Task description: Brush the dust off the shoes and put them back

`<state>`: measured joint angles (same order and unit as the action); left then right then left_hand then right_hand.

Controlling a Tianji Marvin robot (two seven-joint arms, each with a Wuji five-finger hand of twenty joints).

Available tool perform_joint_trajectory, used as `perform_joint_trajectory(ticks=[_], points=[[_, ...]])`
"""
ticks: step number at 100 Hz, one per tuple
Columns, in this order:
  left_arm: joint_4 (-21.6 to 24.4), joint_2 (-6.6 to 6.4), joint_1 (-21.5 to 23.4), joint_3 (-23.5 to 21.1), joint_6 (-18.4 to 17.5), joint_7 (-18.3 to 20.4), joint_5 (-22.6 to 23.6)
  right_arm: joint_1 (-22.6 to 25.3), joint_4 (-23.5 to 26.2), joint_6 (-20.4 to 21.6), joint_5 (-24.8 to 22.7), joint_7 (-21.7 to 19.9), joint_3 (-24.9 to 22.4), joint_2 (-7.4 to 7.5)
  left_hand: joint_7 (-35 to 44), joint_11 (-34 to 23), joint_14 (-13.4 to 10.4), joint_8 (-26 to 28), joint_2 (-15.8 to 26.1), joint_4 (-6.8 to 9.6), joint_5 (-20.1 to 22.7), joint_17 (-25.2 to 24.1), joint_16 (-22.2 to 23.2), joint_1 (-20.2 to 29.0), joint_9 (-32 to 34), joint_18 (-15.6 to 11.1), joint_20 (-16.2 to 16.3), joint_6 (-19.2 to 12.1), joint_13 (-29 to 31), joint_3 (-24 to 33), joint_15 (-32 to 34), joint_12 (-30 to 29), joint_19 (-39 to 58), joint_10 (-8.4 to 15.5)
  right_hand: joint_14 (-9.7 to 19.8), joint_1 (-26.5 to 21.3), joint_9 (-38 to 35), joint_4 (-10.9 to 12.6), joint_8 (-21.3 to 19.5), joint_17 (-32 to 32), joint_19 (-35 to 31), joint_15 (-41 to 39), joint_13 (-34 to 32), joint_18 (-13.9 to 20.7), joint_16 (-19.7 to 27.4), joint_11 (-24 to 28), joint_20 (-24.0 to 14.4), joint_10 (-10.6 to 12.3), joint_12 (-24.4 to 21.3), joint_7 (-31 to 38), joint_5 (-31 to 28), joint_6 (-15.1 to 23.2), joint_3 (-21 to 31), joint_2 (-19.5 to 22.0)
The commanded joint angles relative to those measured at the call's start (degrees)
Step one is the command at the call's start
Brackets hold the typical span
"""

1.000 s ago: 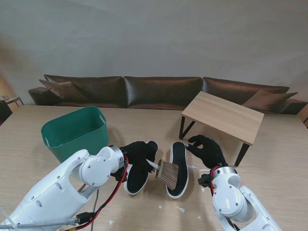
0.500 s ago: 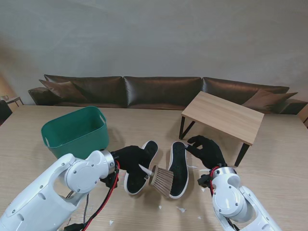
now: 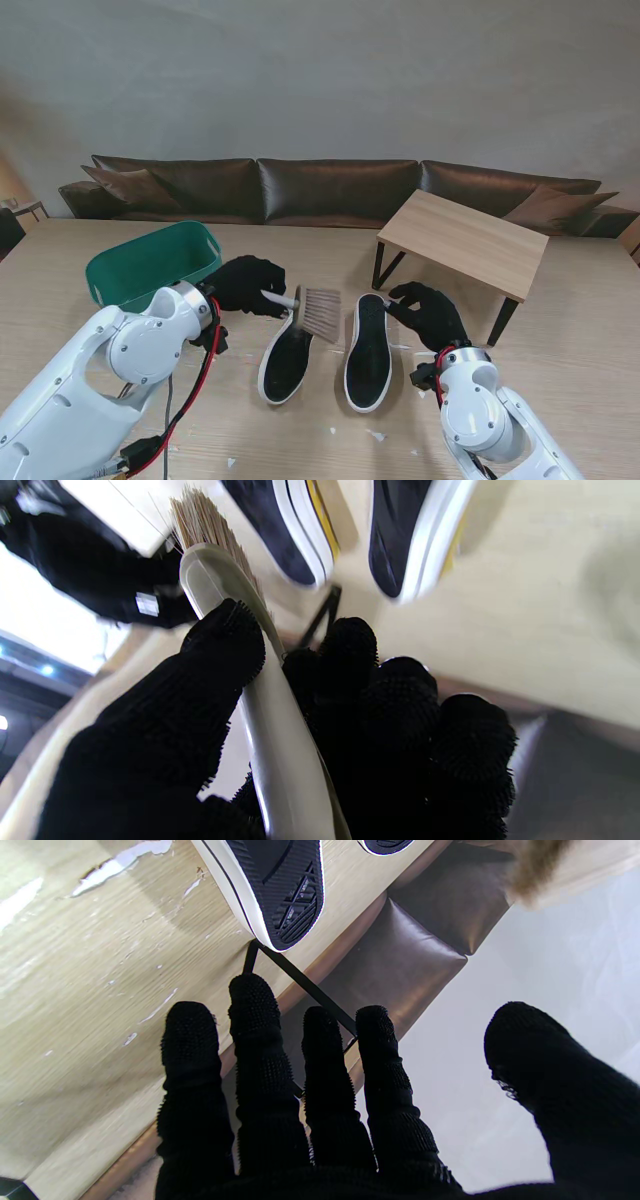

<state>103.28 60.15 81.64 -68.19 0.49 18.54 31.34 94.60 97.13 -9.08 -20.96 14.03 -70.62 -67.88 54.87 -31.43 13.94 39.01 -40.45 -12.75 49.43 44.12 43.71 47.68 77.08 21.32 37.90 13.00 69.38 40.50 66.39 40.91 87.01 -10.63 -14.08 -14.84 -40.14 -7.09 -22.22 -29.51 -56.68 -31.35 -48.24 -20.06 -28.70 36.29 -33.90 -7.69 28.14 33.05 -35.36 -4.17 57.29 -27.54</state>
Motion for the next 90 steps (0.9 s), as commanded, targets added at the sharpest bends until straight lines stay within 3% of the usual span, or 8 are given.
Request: perform_joint_trajectory(ticks=[1, 21, 41, 72, 90], points=[[0.90, 0.45, -0.31, -1.82, 0.00, -1.00, 0.65, 0.28, 0.04, 0.05, -0.01, -0.83, 0.27, -0.19, 3.38, -0.07, -0.34, 1.56, 3.03, 1.94, 1.17, -0.62, 0.68, 4.42, 2.11, -0.74, 0.83, -2.07, 2.99, 2.01, -0.77, -0.04, 1.40, 0.48, -0.29, 2.43, -0.63, 1.46, 0.57, 11.89, 0.09, -0.64, -0.73, -0.79, 0.17, 0.01, -0.22, -0.58, -0.83, -0.45, -1.18, 0.19, 0.79, 1.40], [0.38, 1.55, 0.47, -6.28, -0.08, -7.32, 3.02, 0.17, -0.12, 0.13, -0.12, -0.91, 0.46, -0.16, 3.26, -0.05, -0.05, 1.54, 2.91, 1.94, 1.30, -0.69, 0.79, 4.58, 2.11, -0.35, 0.89, -1.92, 2.96, 2.14, -0.83, 0.08, 1.31, 0.27, -0.19, 2.45, -0.61, 1.46, 0.56, 11.85, 0.05, -0.66, -0.75, -0.77, 0.17, -0.01, -0.22, -0.56, -0.84, -0.43, -1.13, 0.24, 0.82, 1.41], [-1.85, 2.02, -0.18, -9.26, 0.08, -11.01, 6.02, -0.13, -0.57, 0.30, -0.07, -0.86, 0.74, -0.19, 3.15, 0.19, 0.19, 1.60, 2.83, 1.95, 1.42, -0.89, 0.50, 4.66, 2.08, -0.10, 0.94, -1.90, 2.88, 2.22, -1.76, 0.19, 1.03, 0.27, -0.28, 2.41, -0.59, 1.46, 0.57, 11.85, 0.06, -0.64, -0.73, -0.73, 0.18, 0.01, -0.19, -0.53, -0.83, -0.41, -1.08, 0.16, 0.86, 1.39], [-9.49, 2.92, -3.52, -11.85, 0.18, -19.55, 10.62, -0.56, -1.33, 0.61, 0.10, -0.64, 1.19, -0.27, 2.97, 0.50, 0.88, 1.53, 2.55, 1.96, 1.66, -0.95, 0.47, 4.85, 2.20, 0.89, 1.01, -1.33, 2.99, 2.55, -2.09, 0.36, 0.75, -0.16, -0.24, 2.42, -0.62, 1.45, 0.56, 11.84, 0.04, -0.70, -0.80, -0.78, 0.17, 0.08, -0.15, -0.60, -0.82, -0.36, -1.04, 0.15, 0.91, 1.42], [-13.03, 2.89, -4.97, -12.76, 0.16, -21.15, 12.18, -0.61, -1.49, 0.81, 0.26, -0.90, 1.29, -0.22, 2.94, 0.62, 1.08, 1.50, 2.55, 1.93, 1.64, -1.07, 0.45, 4.81, 2.20, 1.19, 1.06, -1.39, 2.97, 2.66, -2.18, 0.41, 0.74, -0.18, -0.24, 2.39, -0.57, 1.45, 0.57, 11.86, 0.06, -0.68, -0.76, -0.74, 0.18, 0.10, -0.12, -0.55, -0.82, -0.31, -1.02, 0.07, 0.96, 1.46]])
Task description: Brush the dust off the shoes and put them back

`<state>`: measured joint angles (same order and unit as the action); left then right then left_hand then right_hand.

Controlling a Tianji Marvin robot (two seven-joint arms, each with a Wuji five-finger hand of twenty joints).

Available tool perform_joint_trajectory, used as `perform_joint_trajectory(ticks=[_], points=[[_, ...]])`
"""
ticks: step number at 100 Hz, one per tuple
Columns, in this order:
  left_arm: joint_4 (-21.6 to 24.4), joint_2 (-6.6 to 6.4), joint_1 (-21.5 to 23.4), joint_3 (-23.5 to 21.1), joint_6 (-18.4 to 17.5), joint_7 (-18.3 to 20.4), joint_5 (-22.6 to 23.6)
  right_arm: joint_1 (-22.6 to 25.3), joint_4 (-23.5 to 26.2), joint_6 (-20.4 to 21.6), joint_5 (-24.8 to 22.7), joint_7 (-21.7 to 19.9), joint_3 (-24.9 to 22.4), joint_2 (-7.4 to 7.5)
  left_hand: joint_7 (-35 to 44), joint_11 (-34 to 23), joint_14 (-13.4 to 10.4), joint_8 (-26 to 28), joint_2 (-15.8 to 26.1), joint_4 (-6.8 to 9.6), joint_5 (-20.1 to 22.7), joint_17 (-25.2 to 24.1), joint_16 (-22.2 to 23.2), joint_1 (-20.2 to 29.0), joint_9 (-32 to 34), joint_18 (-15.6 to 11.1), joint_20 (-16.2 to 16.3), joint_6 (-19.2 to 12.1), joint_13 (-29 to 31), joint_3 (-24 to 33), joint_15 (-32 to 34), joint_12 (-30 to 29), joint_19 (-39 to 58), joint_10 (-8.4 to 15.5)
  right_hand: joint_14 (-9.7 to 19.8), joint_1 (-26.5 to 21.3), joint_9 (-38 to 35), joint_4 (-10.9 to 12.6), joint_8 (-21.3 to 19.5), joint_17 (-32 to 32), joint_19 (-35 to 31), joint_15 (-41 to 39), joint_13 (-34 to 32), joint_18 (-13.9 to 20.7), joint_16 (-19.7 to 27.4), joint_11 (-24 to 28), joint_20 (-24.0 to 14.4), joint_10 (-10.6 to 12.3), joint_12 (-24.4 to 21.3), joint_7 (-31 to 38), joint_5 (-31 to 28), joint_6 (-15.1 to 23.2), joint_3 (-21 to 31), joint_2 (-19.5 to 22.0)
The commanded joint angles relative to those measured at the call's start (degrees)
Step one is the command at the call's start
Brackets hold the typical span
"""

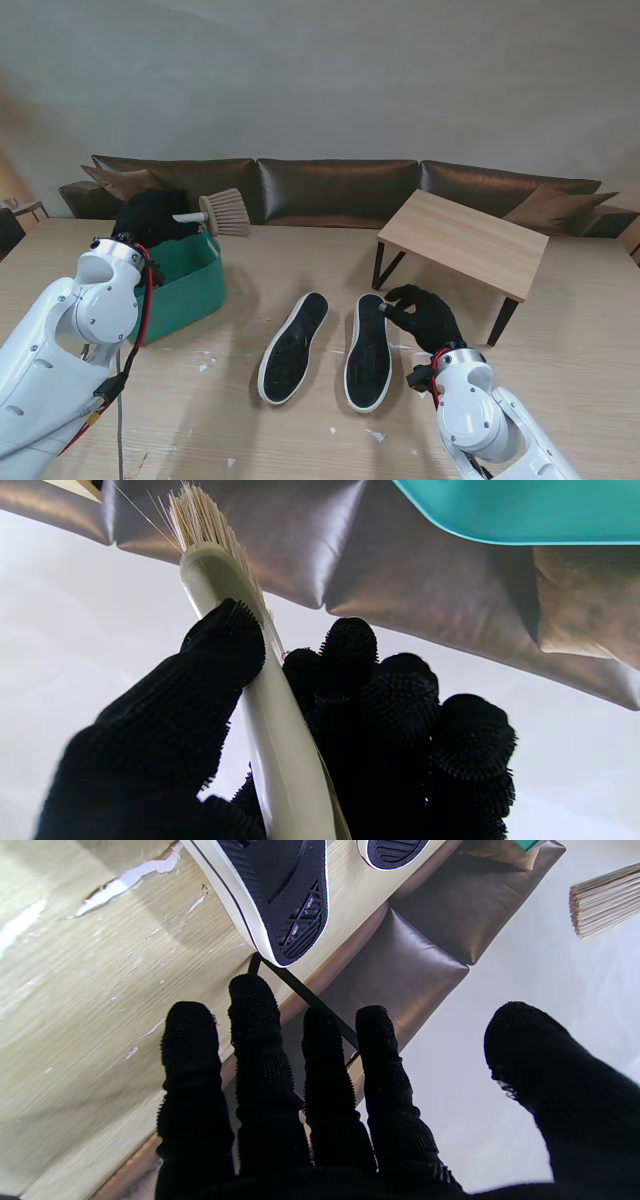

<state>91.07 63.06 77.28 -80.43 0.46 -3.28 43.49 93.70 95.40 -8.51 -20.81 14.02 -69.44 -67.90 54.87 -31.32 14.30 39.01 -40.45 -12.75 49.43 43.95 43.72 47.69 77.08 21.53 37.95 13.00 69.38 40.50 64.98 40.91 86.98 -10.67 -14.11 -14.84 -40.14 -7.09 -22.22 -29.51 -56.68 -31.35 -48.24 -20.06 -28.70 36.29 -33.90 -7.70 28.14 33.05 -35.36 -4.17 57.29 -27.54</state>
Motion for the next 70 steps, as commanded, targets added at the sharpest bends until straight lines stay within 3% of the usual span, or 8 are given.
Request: perform_joint_trajectory(ticks=[1, 42, 70], points=[[-1.01, -0.01, -0.68, -0.55, 0.15, 0.58, 0.09, 0.33, 0.27, 0.23, 0.11, -0.92, 0.08, -0.20, 2.95, 0.52, 0.65, 1.52, 2.59, 1.93, 1.63, -0.90, 0.44, 4.79, 2.18, 0.99, 1.01, -1.47, 2.97, 2.67, -0.78, 0.40, 0.77, -0.14, -0.19, 2.39, -0.60, 1.45, 0.57, 11.87, 0.06, -0.68, -0.77, -0.74, 0.18, 0.11, -0.12, -0.56, -0.81, -0.32, -0.99, 0.08, 0.95, 1.44], [-7.74, 0.13, -2.86, -0.81, 0.72, -2.34, 0.79, 0.64, 0.35, 0.22, 0.35, -1.70, -0.12, -0.03, 2.95, 0.77, 1.12, 1.42, 2.47, 1.95, 1.64, -1.12, 0.44, 4.99, 2.22, 1.31, 1.13, -1.23, 2.94, 2.86, -0.95, 0.56, 0.74, -0.46, -0.07, 2.43, -0.49, 1.44, 0.60, 11.90, 0.05, -0.73, -0.72, -0.73, 0.18, 0.12, -0.08, -0.59, -0.84, -0.26, -0.96, 0.12, 0.99, 1.54], [-8.83, -0.17, -1.54, -1.94, 2.40, -1.79, 1.87, 0.73, 0.63, -0.04, 0.49, -2.12, 0.02, 0.04, 2.90, 0.96, 1.22, 1.41, 2.64, 1.95, 1.55, -1.26, 0.48, 4.96, 2.16, 1.33, 1.22, -1.10, 2.89, 2.68, -1.11, 0.61, 0.78, -0.48, -0.17, 2.41, -0.44, 1.44, 0.62, 11.91, 0.02, -0.75, -0.71, -0.70, 0.19, 0.13, -0.06, -0.65, -0.86, -0.22, -0.95, 0.14, 1.02, 1.57]])
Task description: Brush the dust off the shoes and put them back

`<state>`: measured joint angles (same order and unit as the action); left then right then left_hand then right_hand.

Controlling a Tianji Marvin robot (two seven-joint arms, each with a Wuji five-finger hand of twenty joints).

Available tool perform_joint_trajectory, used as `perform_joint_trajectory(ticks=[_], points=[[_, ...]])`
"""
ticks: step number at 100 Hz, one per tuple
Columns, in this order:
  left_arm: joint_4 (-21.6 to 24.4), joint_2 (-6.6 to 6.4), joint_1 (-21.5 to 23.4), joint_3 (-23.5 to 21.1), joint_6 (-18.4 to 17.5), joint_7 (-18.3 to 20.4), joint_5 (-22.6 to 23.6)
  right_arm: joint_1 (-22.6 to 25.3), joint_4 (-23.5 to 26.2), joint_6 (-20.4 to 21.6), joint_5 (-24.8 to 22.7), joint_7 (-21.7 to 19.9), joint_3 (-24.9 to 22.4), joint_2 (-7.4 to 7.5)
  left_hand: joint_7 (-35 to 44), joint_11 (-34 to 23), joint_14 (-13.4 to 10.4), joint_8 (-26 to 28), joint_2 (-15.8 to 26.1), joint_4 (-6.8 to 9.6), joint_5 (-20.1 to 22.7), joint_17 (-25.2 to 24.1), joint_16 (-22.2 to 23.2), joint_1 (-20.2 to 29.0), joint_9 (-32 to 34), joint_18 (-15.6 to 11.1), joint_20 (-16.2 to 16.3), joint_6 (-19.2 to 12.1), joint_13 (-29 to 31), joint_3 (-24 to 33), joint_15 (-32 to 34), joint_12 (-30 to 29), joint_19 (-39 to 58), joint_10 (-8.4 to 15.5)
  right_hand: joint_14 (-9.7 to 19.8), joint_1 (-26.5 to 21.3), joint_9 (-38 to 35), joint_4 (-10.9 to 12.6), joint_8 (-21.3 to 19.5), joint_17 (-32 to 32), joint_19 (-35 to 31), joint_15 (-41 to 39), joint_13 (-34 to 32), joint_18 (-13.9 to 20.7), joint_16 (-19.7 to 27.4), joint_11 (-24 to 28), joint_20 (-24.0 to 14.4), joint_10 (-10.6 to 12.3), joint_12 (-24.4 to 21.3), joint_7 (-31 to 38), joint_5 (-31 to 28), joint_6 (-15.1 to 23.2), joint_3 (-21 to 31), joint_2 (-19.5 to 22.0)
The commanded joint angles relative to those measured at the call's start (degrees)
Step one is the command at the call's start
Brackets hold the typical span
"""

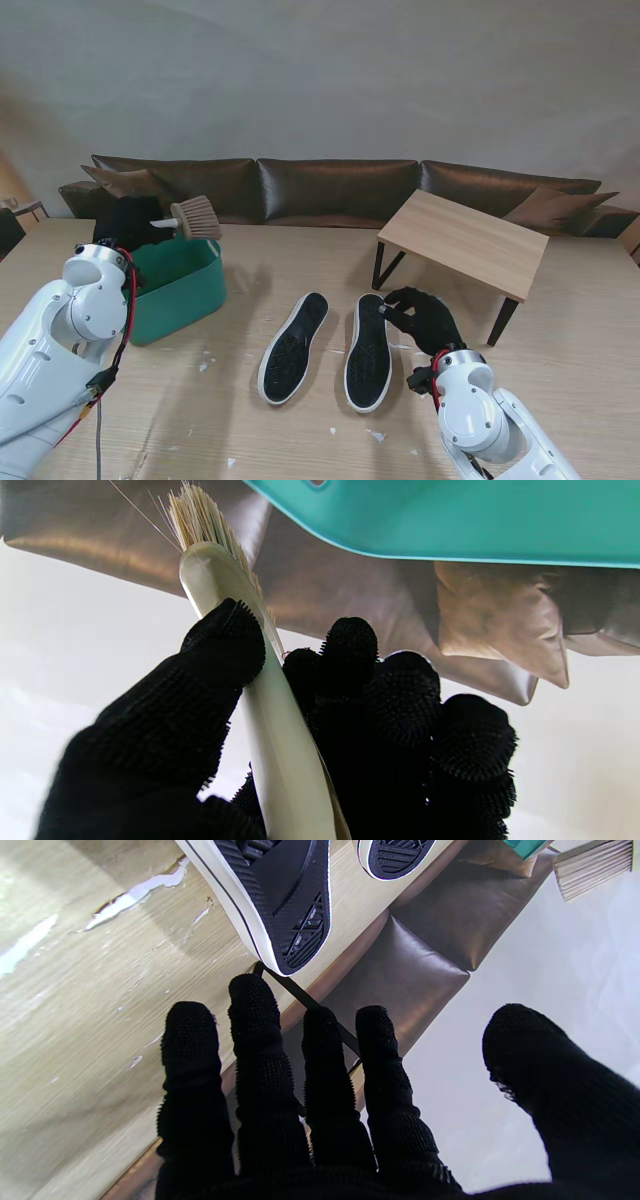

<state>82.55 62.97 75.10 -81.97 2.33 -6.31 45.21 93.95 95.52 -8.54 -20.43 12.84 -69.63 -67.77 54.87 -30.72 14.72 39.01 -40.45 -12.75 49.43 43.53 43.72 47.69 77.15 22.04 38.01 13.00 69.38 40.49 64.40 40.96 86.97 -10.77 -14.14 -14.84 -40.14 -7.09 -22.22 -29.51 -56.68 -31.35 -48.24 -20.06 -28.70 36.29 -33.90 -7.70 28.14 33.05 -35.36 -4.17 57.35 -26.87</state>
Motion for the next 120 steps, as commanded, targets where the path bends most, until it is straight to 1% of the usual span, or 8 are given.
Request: perform_joint_trajectory(ticks=[1, 25, 45, 74, 77, 91, 104, 120], points=[[-0.34, -0.10, 0.69, -0.45, 0.58, 1.29, 0.20, 0.49, 0.52, -0.02, 0.11, -0.95, 0.21, -0.09, 2.90, 0.37, 0.78, 1.41, 2.67, 1.95, 1.54, -0.84, 0.48, 4.96, 2.09, 0.82, 1.16, -1.12, 2.89, 2.68, -0.53, 0.56, 0.78, -0.38, -0.15, 2.40, -0.49, 1.45, 0.62, 11.91, 0.02, -0.74, -0.68, -0.70, 0.19, 0.15, -0.05, -0.61, -0.85, -0.22, -0.96, 0.08, 0.98, 0.88], [1.24, 0.04, 3.17, -1.44, 2.51, 0.84, 0.45, 0.33, 0.43, -0.30, 0.06, -1.07, 0.57, -0.08, 2.90, 0.41, 0.84, 1.42, 2.60, 1.97, 1.56, -0.82, 0.58, 5.03, 2.16, 0.85, 1.23, -1.10, 2.94, 2.60, -0.50, 0.62, 0.87, -0.45, -0.11, 2.43, -0.39, 1.44, 0.63, 11.89, 0.00, -0.77, -0.70, -0.59, 0.20, 0.16, -0.04, -0.53, -0.87, -0.19, -0.98, 0.08, 0.97, 0.89], [3.49, -0.08, 6.08, -3.12, 3.72, 1.43, 1.32, 0.18, 0.19, -0.32, 0.12, -1.31, 0.87, -0.04, 2.90, 0.43, 0.76, 1.46, 2.63, 1.98, 1.54, -0.82, 0.63, 5.05, 2.15, 0.87, 1.24, -1.07, 2.93, 2.50, -0.48, 0.61, 0.88, -0.39, -0.17, 2.43, -0.33, 1.45, 0.64, 11.89, -0.02, -0.77, -0.69, -0.62, 0.20, 0.14, -0.03, -0.64, -0.89, -0.18, -0.99, 0.08, 0.98, 0.93], [2.28, -0.10, 6.96, -2.96, 5.34, 0.66, 2.44, -0.02, -0.21, -0.29, 0.22, -1.24, 1.06, -0.08, 2.75, 1.24, 1.61, 1.48, 2.84, 2.10, 1.32, -2.18, 0.32, 5.24, 1.85, 1.22, 1.25, -1.11, 2.65, 2.39, -1.87, 0.43, 0.28, -0.81, -0.16, 2.43, -0.35, 1.46, 0.65, 11.90, -0.05, -0.80, -0.69, -0.62, 0.21, 0.18, -0.01, -0.56, -0.89, -0.18, -0.96, 0.08, 0.98, 0.99], [2.07, -0.09, 6.95, -2.86, 5.46, 0.52, 2.53, -0.05, -0.27, -0.29, 0.22, -1.22, 1.08, -0.09, 2.62, 2.01, 1.77, 1.42, 3.09, 2.16, 1.24, -2.53, 0.27, 5.28, 1.91, 1.35, 1.33, -1.15, 2.65, 2.25, -2.68, 0.21, 0.13, -1.10, -0.12, 2.46, -0.42, 1.45, 0.65, 11.86, -0.07, -0.80, -0.69, -0.59, 0.21, 0.21, -0.02, -0.64, -0.88, -0.18, -0.97, 0.11, 0.96, 0.96], [1.67, -0.10, 6.99, -2.57, 6.38, 0.90, 2.29, -0.16, -0.54, -0.17, 0.32, -1.23, 1.18, -0.10, 0.62, 4.68, 4.36, 0.33, 4.63, 2.53, 1.30, -6.75, 0.33, 5.55, -0.08, 2.79, 1.81, -1.35, 0.74, 1.53, -9.35, 0.80, -2.46, -2.48, -0.08, 2.44, -0.37, 1.45, 0.67, 11.89, -0.06, -0.81, -0.69, -0.62, 0.21, 0.19, 0.00, -0.62, -0.90, -0.20, -0.88, 0.09, 0.99, 1.00], [1.25, -0.02, 7.13, -2.33, 7.44, 0.60, 2.26, -0.30, -0.86, 0.12, 0.38, -1.31, 1.24, -0.09, -1.18, 6.03, 5.29, -0.92, 5.56, 2.75, 1.77, -9.33, 0.63, 5.69, -1.87, 3.57, 1.82, -1.16, -1.36, 0.72, -12.30, 0.63, -4.60, -3.26, -0.04, 2.49, -0.37, 1.46, 0.66, 11.89, -0.06, -0.79, -0.62, -0.62, 0.22, 0.19, 0.01, -0.59, -0.90, -0.15, -0.95, 0.05, 0.98, 1.10], [1.10, 0.02, 7.55, -2.42, 8.33, 0.46, 2.23, -0.51, -1.28, 0.41, 0.58, -1.25, 1.43, -0.12, -4.79, 8.38, 6.78, -4.41, 6.58, 3.04, 3.52, -13.49, -0.20, 6.17, -4.24, 4.90, 1.19, -1.27, -4.75, -0.83, -17.11, -0.06, -9.33, -4.35, -0.17, 2.46, -0.39, 1.45, 0.67, 11.96, -0.02, -0.80, -0.64, -0.60, 0.23, 0.21, 0.04, -0.62, -0.90, -0.19, -0.86, 0.00, 1.02, 1.12]])
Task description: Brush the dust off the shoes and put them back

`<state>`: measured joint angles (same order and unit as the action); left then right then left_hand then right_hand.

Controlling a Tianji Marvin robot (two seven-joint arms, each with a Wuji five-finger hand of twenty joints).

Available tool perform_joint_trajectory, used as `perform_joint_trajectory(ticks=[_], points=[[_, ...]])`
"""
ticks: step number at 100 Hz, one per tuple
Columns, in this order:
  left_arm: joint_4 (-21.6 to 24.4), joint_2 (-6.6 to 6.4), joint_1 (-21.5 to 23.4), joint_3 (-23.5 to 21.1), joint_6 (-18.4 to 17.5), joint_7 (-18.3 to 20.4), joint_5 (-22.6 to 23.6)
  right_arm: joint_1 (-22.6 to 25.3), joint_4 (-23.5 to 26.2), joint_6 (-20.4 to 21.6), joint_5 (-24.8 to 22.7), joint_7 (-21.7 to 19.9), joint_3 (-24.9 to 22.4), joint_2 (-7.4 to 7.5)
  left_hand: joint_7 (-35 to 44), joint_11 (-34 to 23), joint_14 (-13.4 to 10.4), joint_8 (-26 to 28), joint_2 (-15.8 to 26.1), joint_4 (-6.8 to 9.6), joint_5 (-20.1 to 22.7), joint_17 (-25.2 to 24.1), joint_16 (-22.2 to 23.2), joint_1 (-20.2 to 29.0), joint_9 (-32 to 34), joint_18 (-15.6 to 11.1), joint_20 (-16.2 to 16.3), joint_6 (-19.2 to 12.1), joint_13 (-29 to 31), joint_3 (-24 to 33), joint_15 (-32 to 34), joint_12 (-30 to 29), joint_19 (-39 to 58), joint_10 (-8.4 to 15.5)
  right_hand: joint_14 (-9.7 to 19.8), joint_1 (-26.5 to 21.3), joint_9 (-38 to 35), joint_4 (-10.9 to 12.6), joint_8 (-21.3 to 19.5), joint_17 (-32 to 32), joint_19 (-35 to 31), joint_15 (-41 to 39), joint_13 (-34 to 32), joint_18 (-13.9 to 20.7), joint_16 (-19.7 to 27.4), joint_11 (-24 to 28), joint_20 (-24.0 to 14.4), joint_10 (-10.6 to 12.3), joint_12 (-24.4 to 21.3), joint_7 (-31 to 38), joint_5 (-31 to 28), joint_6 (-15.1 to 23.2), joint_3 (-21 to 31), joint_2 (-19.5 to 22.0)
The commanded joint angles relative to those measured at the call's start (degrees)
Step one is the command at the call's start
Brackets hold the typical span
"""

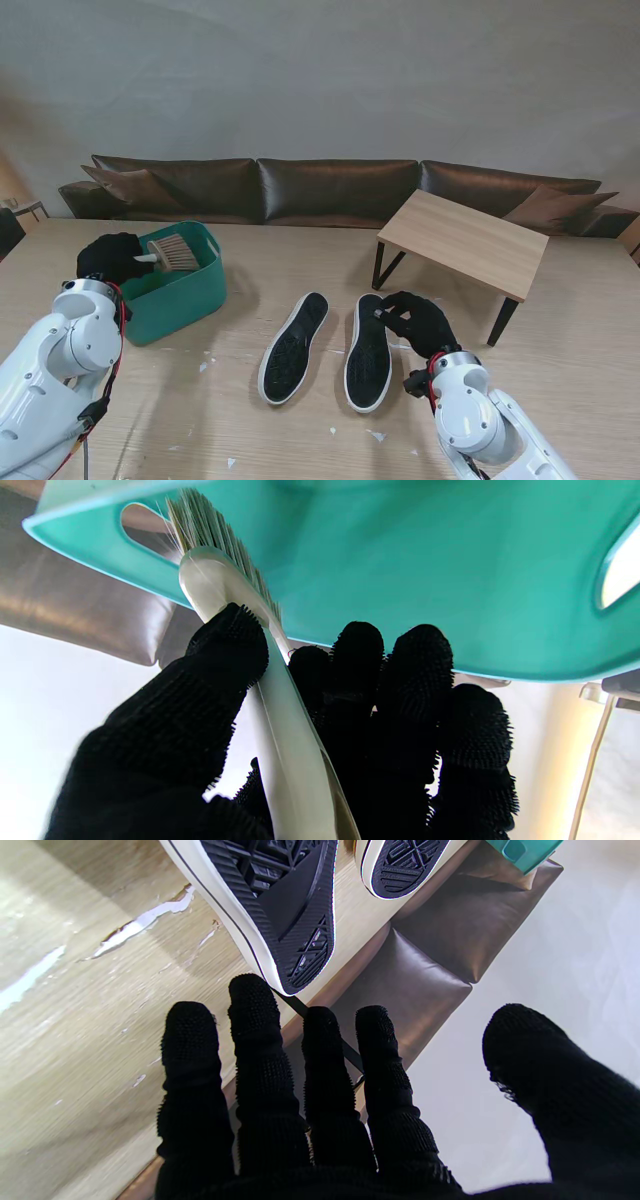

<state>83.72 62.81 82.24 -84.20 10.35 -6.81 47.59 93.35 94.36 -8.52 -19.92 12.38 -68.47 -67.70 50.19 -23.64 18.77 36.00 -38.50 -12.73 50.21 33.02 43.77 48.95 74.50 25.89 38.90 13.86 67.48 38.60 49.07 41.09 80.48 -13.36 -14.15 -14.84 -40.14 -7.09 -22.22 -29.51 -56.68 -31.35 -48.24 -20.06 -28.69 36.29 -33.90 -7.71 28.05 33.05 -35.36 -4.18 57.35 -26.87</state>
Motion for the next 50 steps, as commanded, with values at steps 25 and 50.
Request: perform_joint_trajectory(ticks=[25, 50], points=[[0.41, 0.10, 1.13, -0.30, 1.48, 1.78, 0.00, -0.23, -0.69, 0.89, 0.33, -0.79, 0.56, -0.23, -7.53, 5.82, 4.23, -4.63, 5.36, 3.39, 2.89, -9.56, -5.29, 4.01, -6.75, 1.93, -3.09, -2.13, -9.87, -2.39, -12.90, -8.08, -12.80, -3.52, -0.06, 2.43, -0.24, 1.47, 0.67, 11.96, -0.02, -0.76, -0.52, -0.65, 0.24, 0.19, 0.04, -0.66, -0.81, -0.15, -0.82, 0.07, 1.06, 1.13], [0.84, 0.17, 1.28, -0.16, 2.42, 2.07, -0.30, -0.51, -1.21, 1.32, 0.62, -0.70, 0.78, -0.28, -13.82, 9.05, 5.75, -6.82, 6.33, 3.63, 1.98, -13.67, -8.35, 3.44, -11.34, 0.73, -5.79, -1.61, -15.96, -4.62, -18.65, -12.51, -18.95, -5.61, 0.00, 2.49, -0.23, 1.45, 0.69, 11.93, -0.03, -0.83, -0.58, -0.56, 0.22, 0.21, 0.03, -0.61, -0.82, -0.14, -0.80, 0.08, 1.06, 1.22]])
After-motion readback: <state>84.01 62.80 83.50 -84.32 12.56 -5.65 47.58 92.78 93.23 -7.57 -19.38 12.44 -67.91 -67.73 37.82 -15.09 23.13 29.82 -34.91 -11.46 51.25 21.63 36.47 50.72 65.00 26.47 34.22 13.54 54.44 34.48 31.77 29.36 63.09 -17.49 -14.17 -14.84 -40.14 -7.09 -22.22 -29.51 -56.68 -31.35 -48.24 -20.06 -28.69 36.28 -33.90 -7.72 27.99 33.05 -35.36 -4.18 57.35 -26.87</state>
